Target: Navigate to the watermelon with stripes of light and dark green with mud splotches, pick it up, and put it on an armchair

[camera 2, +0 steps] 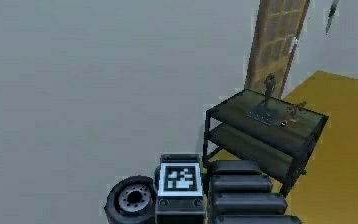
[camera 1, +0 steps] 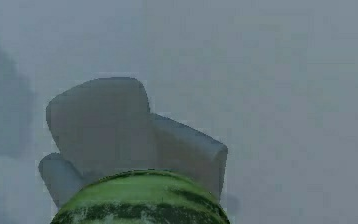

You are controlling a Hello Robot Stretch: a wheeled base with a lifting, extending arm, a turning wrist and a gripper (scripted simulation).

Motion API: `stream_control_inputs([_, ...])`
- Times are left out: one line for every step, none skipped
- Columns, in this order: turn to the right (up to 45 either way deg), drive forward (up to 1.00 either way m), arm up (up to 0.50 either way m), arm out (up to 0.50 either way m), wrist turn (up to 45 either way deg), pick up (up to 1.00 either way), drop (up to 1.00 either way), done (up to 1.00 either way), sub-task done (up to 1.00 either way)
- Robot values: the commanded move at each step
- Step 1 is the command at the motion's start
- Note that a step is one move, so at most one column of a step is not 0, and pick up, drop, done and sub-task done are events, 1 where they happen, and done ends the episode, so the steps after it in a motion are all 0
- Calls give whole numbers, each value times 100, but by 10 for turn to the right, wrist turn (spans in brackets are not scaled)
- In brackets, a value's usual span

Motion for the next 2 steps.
stream_control_inputs([0, 20, 0, 0, 0, 0, 0, 0, 0])
stream_control_inputs([-450, 0, 0, 0, 0, 0, 0, 0, 0])
